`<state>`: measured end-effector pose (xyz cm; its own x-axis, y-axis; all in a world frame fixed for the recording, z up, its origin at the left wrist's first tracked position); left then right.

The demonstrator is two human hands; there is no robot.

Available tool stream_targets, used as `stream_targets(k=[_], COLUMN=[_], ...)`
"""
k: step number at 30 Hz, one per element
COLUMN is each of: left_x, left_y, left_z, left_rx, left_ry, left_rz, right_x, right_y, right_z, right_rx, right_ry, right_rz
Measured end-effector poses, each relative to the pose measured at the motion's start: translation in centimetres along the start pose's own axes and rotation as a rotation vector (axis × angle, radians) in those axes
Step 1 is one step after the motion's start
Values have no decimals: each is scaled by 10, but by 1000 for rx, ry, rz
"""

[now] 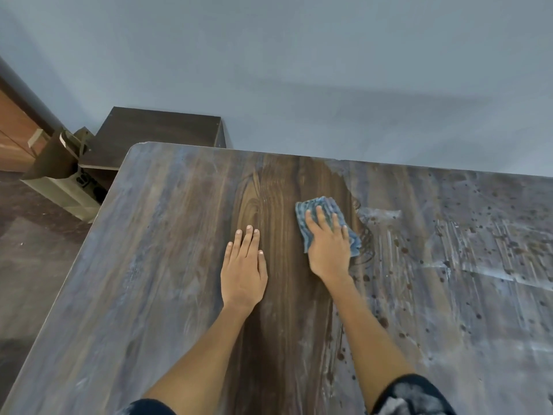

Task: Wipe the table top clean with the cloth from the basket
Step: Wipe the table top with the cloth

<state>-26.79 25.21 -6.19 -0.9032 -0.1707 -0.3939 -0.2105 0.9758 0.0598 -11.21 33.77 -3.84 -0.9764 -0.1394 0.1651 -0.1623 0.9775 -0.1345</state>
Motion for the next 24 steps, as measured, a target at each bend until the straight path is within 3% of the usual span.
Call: stream_targets(k=[5, 9, 14, 18, 20, 24], left_x=[3, 7, 11, 13, 14, 14], left_y=[-19, -41, -70, -90, -97, -110], left_z=[-3, -8, -13, -18, -18, -22], left_rx=[20, 21, 19, 33, 35, 36], left_ry=[3, -12, -32, -27, -30, -18], left_rz=[22, 33, 49, 54, 52, 62], right_x=[26, 0, -57, -29, -1, 34], right_y=[-47, -113, -100, -65, -69, -119], right_z=[19, 30, 8, 2, 6, 27], right_rx=[43, 100, 54, 56, 42, 83], right_ry=[3, 29, 21, -28, -3, -4], right_rz=[-248, -430, -255, -71, -90, -337])
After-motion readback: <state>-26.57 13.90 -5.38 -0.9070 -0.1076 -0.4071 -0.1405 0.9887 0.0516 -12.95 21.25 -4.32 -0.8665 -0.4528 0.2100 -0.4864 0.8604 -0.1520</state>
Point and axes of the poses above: each hand's wrist, its own y-axis towards the middle knuckle, its own z-axis out of the palm, x = y × z, the point moved 2 cm from there along y, towards the middle knuckle, and after that the axes turned 4 degrees about z, right-handed, at the moved point
